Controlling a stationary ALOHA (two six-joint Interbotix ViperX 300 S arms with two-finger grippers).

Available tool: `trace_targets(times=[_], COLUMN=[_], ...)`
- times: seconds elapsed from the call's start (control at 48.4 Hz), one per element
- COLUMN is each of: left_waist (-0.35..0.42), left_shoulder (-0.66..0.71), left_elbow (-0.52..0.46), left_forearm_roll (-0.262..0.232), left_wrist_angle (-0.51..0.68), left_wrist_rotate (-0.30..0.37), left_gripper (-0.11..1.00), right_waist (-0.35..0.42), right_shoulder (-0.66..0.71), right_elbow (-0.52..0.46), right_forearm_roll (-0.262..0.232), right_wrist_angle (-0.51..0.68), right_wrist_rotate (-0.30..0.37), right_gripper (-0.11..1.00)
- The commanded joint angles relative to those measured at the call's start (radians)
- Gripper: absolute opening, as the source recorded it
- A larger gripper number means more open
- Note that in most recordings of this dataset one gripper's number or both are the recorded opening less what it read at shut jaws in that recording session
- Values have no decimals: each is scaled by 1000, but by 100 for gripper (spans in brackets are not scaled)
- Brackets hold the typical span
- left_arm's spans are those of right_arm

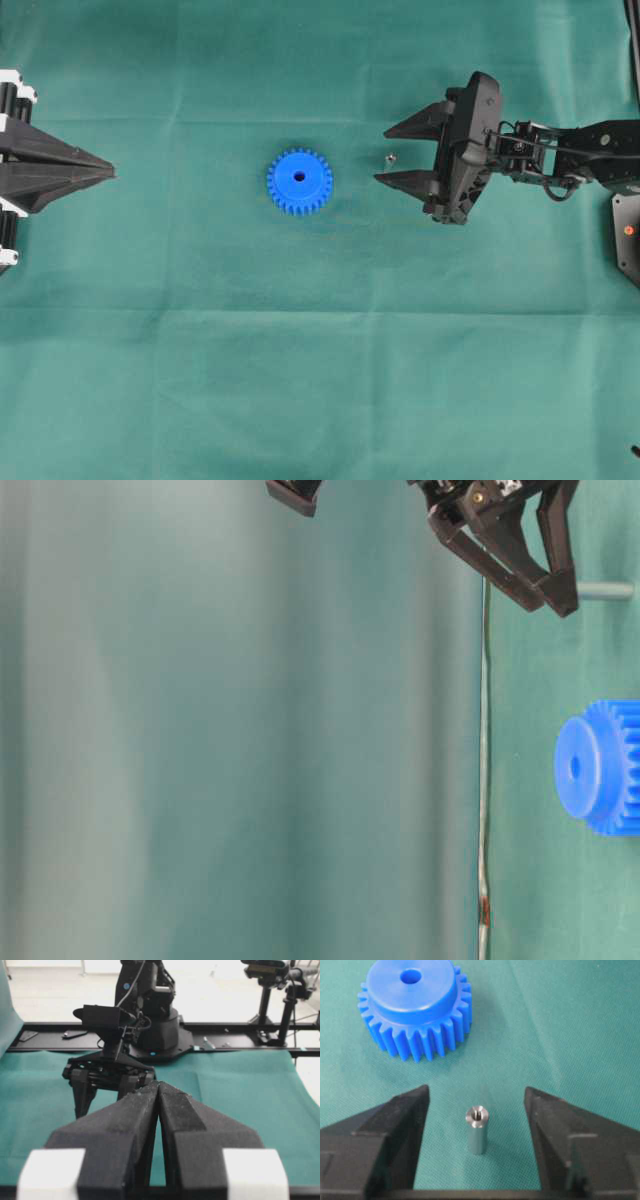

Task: Insert the shaft placed at a random location into the center hole of the medium gear at another random location.
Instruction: 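Lower the right gripper and close it around the silver shaft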

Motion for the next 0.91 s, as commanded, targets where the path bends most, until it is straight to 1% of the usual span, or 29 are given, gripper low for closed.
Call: trace_targets(times=[0.0,0.062,0.227,0.269,0.641,0.806,0.889], left_waist=[3,3,3,3,3,3,3], left_shoulder=[8,8,8,8,6,5,3], left_elbow=[-20,-20,-20,-20,-20,-18,-20], left_forearm_roll=[3,3,3,3,3,3,3], left_wrist_angle=[-5,-5,-2,0,14,17,20], left_wrist_rotate=[0,0,0,0,0,0,0], left_gripper=[0,0,0,0,0,0,0], right_waist=[-3,-5,-3,-3,-3,-3,-5], right_shoulder=[-6,-2,8,9,8,-25,-52], right_elbow=[-14,-18,-23,-21,-28,-35,-41], right_forearm_roll=[3,3,2,0,3,3,5], right_wrist_angle=[-9,-3,8,8,8,21,51], right_wrist_rotate=[-3,-3,-3,-3,-3,-3,-2], right_gripper=[68,58,18,13,13,13,13])
